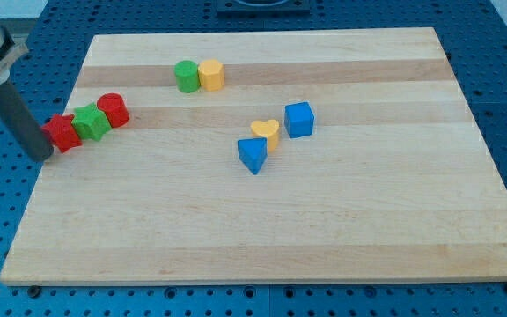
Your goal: Move the red circle above the green star
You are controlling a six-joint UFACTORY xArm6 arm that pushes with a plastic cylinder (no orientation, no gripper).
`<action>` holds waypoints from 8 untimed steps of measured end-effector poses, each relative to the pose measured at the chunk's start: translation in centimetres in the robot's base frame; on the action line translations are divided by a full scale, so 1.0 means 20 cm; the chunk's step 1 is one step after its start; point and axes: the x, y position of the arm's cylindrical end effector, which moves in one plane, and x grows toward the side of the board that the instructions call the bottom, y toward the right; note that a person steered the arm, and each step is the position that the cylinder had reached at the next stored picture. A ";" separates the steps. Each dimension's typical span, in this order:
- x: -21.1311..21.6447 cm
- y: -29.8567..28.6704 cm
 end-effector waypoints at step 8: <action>-0.47 0.32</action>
